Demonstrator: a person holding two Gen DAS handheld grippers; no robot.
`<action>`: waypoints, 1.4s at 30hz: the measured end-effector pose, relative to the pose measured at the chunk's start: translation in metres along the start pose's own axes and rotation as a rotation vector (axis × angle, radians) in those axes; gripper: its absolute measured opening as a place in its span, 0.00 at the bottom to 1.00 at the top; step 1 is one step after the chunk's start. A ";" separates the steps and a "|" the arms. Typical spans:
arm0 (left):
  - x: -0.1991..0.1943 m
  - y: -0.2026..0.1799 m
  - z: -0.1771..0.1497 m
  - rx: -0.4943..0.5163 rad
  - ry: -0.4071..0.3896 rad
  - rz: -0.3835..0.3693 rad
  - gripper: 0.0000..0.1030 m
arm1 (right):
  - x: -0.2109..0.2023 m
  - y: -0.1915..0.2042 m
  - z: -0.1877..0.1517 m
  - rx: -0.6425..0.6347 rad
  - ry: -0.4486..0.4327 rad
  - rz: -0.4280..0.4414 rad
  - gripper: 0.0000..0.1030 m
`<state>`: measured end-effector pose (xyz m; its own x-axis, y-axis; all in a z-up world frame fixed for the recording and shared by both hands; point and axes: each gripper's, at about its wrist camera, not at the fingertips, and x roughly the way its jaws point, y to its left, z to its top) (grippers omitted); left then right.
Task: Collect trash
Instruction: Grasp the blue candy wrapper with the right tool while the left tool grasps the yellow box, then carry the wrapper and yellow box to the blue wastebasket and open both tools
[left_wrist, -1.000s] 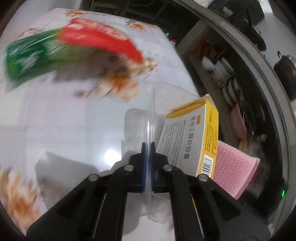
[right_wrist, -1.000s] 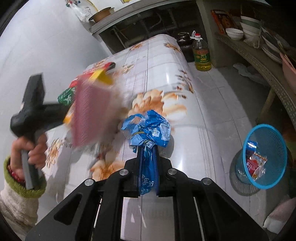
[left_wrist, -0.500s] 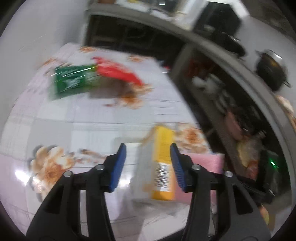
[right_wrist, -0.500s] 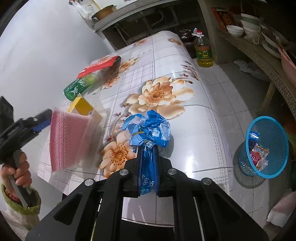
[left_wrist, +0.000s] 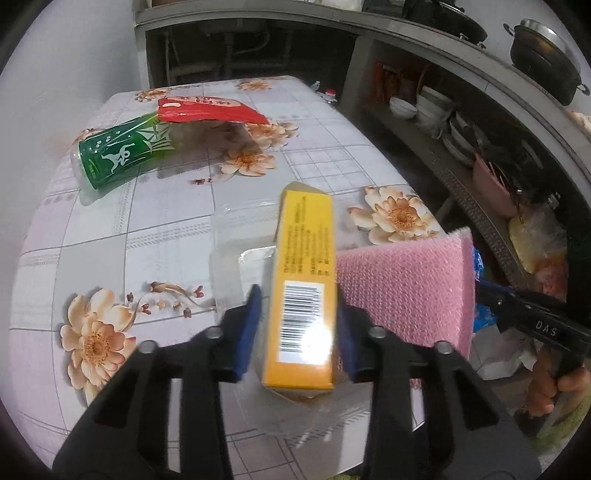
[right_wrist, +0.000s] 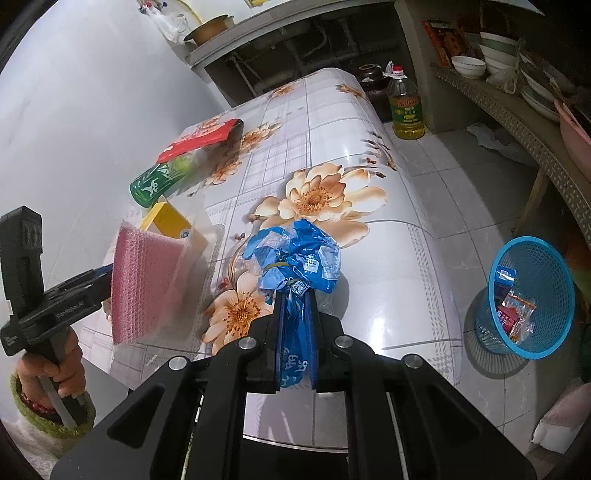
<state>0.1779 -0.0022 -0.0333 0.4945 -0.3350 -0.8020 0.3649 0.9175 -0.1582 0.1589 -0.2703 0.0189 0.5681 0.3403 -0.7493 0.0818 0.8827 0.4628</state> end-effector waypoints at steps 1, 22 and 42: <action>-0.004 -0.001 -0.002 0.007 -0.005 0.013 0.29 | 0.000 0.000 0.000 -0.002 -0.002 0.000 0.10; -0.092 -0.061 0.030 0.148 -0.299 -0.036 0.28 | -0.046 -0.026 0.003 0.082 -0.146 0.023 0.10; 0.101 -0.310 0.054 0.367 0.155 -0.400 0.28 | -0.089 -0.271 -0.097 0.723 -0.206 -0.240 0.10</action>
<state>0.1574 -0.3320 -0.0340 0.1501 -0.5805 -0.8003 0.7640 0.5818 -0.2788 0.0063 -0.5079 -0.0856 0.6020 0.0383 -0.7976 0.6933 0.4706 0.5458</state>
